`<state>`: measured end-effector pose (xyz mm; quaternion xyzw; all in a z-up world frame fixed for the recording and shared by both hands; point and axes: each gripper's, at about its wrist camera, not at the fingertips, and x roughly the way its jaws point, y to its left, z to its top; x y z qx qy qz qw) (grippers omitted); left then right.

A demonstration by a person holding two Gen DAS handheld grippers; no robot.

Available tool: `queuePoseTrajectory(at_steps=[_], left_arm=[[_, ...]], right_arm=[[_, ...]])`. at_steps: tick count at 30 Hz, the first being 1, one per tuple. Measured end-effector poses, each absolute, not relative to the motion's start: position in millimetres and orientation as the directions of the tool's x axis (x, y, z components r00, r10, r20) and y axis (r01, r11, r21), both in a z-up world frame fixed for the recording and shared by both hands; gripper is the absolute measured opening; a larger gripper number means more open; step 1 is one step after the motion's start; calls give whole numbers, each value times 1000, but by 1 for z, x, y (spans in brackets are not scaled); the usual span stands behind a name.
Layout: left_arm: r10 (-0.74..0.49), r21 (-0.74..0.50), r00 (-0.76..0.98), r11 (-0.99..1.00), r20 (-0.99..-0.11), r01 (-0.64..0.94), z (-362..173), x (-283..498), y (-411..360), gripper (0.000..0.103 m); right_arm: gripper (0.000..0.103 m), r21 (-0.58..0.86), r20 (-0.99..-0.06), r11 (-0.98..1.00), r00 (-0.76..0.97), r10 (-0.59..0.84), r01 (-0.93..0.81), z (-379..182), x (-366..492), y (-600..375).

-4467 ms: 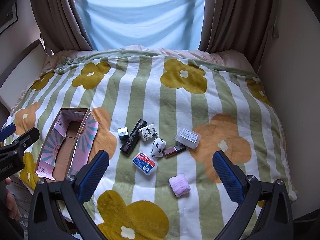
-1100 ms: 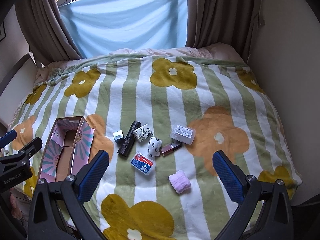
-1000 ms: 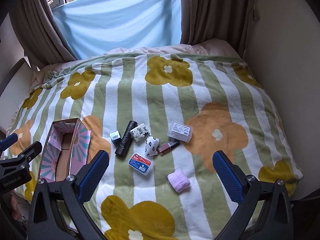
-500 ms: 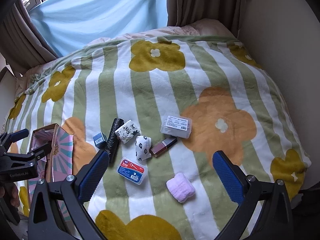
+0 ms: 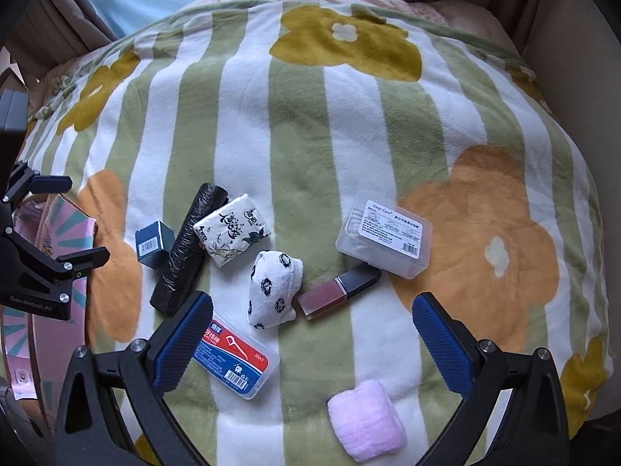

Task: Organize objects
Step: 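Grasp the blue barcode box with the left tool while the right tool grasps the plush ball, then carry the blue box and plush ball with both tools over the cardboard box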

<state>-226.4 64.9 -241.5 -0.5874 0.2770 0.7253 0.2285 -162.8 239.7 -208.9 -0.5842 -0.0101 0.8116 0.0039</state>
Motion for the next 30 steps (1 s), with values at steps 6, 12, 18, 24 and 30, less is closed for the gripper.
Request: queuePoseTrajectory(at_steps=[6,12,18,24,30], left_arm=[[-23,122,-143,-669,-990,-733,-278,-236,80,98],[-40,81,-72,-643,-997,-762,-308,-243,88,84],[-21,-12,34,-645,-999,-764,-330,-243,90,58],[10,-55,63,-653,-998,-756,-333,-238,88,39],[39,-71,61,-684,-997,-726,-327,-239,80,38]], right_arm=[[95,-25,-972,-996,-233,5,82,-249,-182,230],[81,-18,-986,-991,-168,-4,132,-281,-189,223],[61,8,-991,-988,-134,-29,154,-296,-186,222],[38,44,-991,-984,-118,-65,171,-296,-178,215],[36,58,-989,-989,-128,-76,135,-289,-166,218]])
